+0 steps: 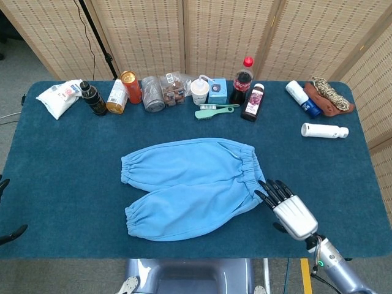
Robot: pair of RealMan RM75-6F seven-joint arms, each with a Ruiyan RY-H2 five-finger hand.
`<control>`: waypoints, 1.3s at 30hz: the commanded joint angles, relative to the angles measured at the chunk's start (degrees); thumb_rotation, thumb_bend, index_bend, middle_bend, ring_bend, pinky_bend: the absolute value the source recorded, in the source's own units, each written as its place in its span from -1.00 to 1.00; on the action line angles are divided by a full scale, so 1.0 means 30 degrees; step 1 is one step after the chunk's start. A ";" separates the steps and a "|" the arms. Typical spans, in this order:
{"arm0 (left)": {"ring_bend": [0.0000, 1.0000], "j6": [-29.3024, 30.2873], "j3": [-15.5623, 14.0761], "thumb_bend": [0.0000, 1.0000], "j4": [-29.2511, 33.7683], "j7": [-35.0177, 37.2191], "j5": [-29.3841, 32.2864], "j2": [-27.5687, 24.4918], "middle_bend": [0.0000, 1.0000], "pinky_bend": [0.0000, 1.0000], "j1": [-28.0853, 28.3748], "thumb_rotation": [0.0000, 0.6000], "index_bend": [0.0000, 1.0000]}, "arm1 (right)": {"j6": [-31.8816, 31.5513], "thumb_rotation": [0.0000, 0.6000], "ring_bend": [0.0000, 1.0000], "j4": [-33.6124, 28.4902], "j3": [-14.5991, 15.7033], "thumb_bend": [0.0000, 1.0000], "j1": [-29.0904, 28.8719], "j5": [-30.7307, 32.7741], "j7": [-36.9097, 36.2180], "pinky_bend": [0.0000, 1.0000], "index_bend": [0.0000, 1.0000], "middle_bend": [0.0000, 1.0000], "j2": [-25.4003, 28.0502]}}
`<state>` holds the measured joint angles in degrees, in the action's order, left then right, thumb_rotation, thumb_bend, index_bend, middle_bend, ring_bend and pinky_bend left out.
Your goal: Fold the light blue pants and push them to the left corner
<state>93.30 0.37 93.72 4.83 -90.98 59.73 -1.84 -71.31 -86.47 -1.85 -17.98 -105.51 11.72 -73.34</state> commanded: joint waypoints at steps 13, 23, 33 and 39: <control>-1.00 -0.0583 0.0173 -1.00 -0.0001 -0.0093 0.0596 0.0046 -1.00 -1.00 0.0231 1.00 -1.00 | 0.2778 1.00 -0.53 0.2224 -0.0691 -0.58 -0.3157 0.1148 0.0266 -0.19 -0.24 -0.40 -0.2698; -1.00 -0.1030 -0.0036 -1.00 0.0029 -0.0621 0.0356 0.0216 -1.00 -1.00 0.0442 1.00 -1.00 | 0.2750 1.00 -0.19 0.3700 -0.0442 -0.02 -0.3875 0.1716 -0.1616 0.11 0.12 -0.09 -0.3522; -1.00 -0.1942 -0.0776 -1.00 -0.1520 -0.0328 -0.3113 0.0858 -1.00 -0.93 0.2040 1.00 -1.00 | 0.2823 1.00 -0.13 0.3688 -0.0138 0.04 -0.4202 0.2436 -0.3699 0.17 0.21 -0.01 -0.3411; -0.79 -0.1778 -0.1002 -1.00 -0.4659 0.1693 -0.6755 0.2354 -0.85 -0.68 0.4191 1.00 -0.65 | 0.3114 1.00 -0.10 0.2955 -0.0248 0.07 -0.4198 0.3379 -0.3980 0.18 0.26 0.03 -0.3240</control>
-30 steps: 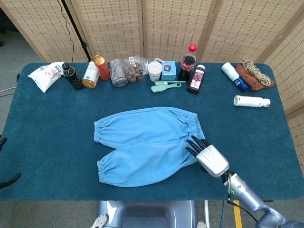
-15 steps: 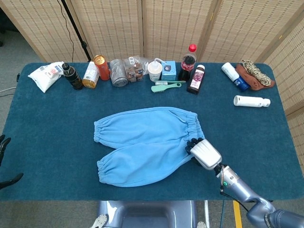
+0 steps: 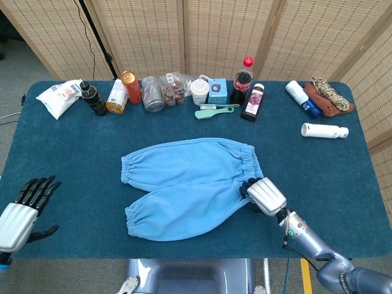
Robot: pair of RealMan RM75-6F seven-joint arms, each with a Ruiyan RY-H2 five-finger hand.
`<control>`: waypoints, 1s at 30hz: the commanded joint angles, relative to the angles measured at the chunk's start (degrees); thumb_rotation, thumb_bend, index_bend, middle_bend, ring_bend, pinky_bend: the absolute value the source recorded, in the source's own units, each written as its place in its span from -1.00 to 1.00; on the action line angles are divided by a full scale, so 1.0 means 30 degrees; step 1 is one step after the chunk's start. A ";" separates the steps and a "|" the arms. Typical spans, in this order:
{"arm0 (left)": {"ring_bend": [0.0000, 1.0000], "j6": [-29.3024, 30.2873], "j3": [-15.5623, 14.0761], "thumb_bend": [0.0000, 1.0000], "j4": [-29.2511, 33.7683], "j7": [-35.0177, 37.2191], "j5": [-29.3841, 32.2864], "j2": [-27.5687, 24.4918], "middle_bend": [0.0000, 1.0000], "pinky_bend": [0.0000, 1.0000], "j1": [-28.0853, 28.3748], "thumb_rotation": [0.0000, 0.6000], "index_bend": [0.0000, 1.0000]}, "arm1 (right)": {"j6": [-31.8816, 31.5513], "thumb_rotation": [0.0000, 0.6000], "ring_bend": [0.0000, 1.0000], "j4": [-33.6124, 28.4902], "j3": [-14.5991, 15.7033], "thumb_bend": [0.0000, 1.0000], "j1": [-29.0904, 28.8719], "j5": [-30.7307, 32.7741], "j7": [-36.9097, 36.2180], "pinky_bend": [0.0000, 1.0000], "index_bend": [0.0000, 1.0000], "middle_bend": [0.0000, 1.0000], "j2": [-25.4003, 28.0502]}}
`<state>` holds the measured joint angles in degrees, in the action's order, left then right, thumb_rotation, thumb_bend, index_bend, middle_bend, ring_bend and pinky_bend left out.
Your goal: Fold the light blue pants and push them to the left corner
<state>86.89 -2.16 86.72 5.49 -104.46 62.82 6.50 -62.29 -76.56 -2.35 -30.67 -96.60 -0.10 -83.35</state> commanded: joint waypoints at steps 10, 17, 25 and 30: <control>-0.57 0.2306 -0.1035 -1.00 -0.8186 0.1866 -0.6425 0.5823 -0.59 -0.63 0.3738 1.00 -0.31 | 0.1213 1.00 -0.10 -0.1606 -0.0340 0.08 0.0016 0.2616 -0.0321 0.18 0.26 0.03 0.0529; -0.62 0.1694 -0.1286 -1.00 -0.9104 0.0450 -0.6943 0.7366 -0.61 -0.63 0.4729 1.00 -0.36 | 0.1967 1.00 -0.10 -0.2717 -0.0396 0.08 -0.0089 0.3495 -0.2704 0.18 0.26 0.03 0.1302; -0.83 0.0606 -0.1830 -1.00 -0.9128 -0.0539 -0.6160 0.8232 -0.81 -0.76 0.4902 1.00 -0.61 | 0.2621 1.00 -0.09 -0.3438 -0.0310 0.08 -0.0277 0.3897 -0.4835 0.19 0.27 0.04 0.1789; -0.94 0.0304 -0.2217 -1.00 -0.9348 -0.0738 -0.5998 0.8663 -0.93 -0.83 0.4925 1.00 -0.75 | 0.2870 1.00 -0.09 -0.3555 -0.0303 0.08 -0.0414 0.3972 -0.5472 0.19 0.27 0.04 0.1957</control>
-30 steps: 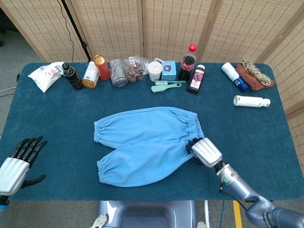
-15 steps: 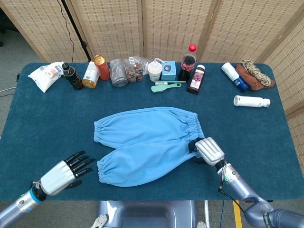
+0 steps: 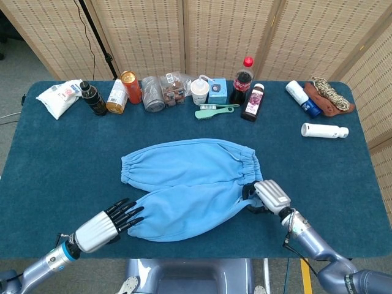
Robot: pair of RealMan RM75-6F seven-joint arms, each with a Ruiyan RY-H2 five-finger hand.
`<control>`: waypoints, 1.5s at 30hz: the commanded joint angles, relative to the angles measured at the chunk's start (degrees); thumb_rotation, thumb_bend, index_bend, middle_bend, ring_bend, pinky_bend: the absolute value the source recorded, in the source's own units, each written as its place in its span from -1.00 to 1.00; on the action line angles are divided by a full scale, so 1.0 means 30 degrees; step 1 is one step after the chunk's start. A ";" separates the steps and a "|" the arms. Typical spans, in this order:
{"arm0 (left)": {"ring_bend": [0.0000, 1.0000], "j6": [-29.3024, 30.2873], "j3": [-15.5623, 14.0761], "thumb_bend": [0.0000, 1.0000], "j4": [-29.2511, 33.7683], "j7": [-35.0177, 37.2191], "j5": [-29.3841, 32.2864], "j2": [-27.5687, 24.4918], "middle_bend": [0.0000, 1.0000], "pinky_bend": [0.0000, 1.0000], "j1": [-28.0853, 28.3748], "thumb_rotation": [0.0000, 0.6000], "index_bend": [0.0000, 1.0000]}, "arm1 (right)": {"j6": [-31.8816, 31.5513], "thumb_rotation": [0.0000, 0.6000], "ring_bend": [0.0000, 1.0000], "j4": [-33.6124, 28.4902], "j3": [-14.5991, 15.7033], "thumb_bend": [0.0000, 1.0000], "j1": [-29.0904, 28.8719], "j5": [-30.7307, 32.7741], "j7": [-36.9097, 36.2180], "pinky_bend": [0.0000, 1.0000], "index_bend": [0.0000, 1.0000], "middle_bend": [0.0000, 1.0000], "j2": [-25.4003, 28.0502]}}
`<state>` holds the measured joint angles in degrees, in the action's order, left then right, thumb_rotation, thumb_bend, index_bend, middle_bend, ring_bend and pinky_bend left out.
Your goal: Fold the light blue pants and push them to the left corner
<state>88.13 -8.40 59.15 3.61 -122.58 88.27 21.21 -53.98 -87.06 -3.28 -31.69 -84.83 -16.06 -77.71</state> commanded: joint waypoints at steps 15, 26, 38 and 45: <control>-0.99 -0.0248 -0.0656 -1.00 -0.2309 0.0257 0.0806 0.2540 -1.00 -0.84 0.0076 1.00 -0.84 | 0.0520 1.00 -0.09 -0.0178 0.0023 0.09 -0.0236 0.0497 -0.1092 0.19 0.27 0.04 0.0246; -0.55 -0.0507 -0.0691 -0.91 -0.3174 0.0693 0.1472 0.3877 -0.66 -0.67 0.0713 1.00 -0.43 | 0.0977 1.00 -0.09 -0.0129 0.0068 0.11 -0.0457 0.0655 -0.1787 0.19 0.27 0.04 0.0397; -0.11 0.0795 -0.0404 -0.55 -0.3659 0.0986 0.1938 0.4440 -0.05 -0.48 0.1063 1.00 0.29 | 0.1073 1.00 -0.09 -0.0382 0.0022 0.12 -0.0573 0.0782 -0.2130 0.19 0.27 0.04 0.0538; 0.00 0.0947 0.0025 -0.46 -0.3536 0.1288 0.2881 0.4480 0.09 -0.40 0.1172 1.00 0.46 | 0.1052 1.00 -0.09 -0.0438 0.0007 0.13 -0.0608 0.0817 -0.2215 0.19 0.27 0.04 0.0682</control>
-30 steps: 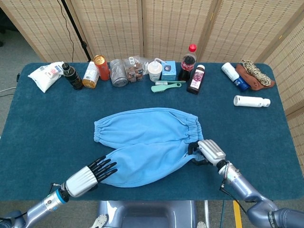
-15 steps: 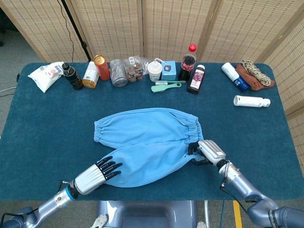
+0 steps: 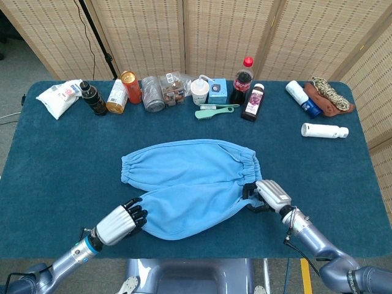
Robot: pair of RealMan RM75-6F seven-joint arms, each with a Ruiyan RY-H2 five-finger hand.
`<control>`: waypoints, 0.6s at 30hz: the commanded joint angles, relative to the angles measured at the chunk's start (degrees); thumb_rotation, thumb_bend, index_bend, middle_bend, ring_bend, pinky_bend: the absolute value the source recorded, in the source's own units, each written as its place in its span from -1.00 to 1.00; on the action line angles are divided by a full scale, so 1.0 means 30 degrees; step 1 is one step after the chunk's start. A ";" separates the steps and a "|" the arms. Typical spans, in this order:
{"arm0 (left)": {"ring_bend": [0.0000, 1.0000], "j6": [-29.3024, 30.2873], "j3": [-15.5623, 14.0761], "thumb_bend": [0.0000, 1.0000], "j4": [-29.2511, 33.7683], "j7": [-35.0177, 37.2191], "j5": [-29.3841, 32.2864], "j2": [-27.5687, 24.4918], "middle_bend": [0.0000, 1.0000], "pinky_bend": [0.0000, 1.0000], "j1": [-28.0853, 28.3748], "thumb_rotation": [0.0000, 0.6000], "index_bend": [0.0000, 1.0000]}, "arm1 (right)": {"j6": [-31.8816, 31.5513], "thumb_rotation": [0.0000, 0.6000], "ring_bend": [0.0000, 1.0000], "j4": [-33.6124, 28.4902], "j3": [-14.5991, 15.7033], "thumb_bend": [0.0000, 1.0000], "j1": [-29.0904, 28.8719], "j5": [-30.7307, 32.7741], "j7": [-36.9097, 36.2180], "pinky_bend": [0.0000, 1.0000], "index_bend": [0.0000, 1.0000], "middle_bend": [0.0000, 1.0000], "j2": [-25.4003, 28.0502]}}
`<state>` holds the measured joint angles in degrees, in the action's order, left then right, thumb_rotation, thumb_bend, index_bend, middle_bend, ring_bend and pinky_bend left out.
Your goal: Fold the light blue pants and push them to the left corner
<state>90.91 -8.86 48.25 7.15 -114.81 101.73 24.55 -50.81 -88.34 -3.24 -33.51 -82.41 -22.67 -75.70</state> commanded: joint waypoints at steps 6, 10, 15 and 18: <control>0.11 -0.0411 0.0579 -0.36 0.0413 0.0273 0.1222 -0.0260 0.17 -0.29 0.0210 1.00 0.56 | -0.0031 1.00 -0.09 -0.0055 -0.0035 0.14 0.0003 0.0091 -0.0170 0.19 0.27 0.04 0.0082; 0.13 -0.1183 0.0308 -0.30 0.0695 0.0069 0.1482 -0.0535 0.15 -0.16 0.0331 1.00 0.53 | -0.0075 1.00 -0.09 -0.0034 -0.0029 0.14 0.0012 0.0075 -0.0296 0.19 0.27 0.04 0.0091; 0.05 -0.1748 0.0186 -0.26 0.1069 -0.0163 0.1792 -0.0626 0.02 -0.03 0.0376 1.00 0.40 | -0.0117 1.00 -0.09 -0.0034 -0.0017 0.14 0.0021 0.0047 -0.0403 0.19 0.27 0.04 0.0112; 0.06 -0.1900 0.0237 -0.12 0.1291 -0.0530 0.1976 -0.0662 0.02 0.08 0.0396 1.00 0.40 | -0.0177 1.00 -0.09 -0.0048 -0.0024 0.15 0.0030 0.0029 -0.0432 0.19 0.27 0.04 0.0131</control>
<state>85.33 -8.20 51.91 6.03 -109.10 99.80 25.71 -51.32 -88.48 -3.30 -33.42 -82.32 -23.95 -75.32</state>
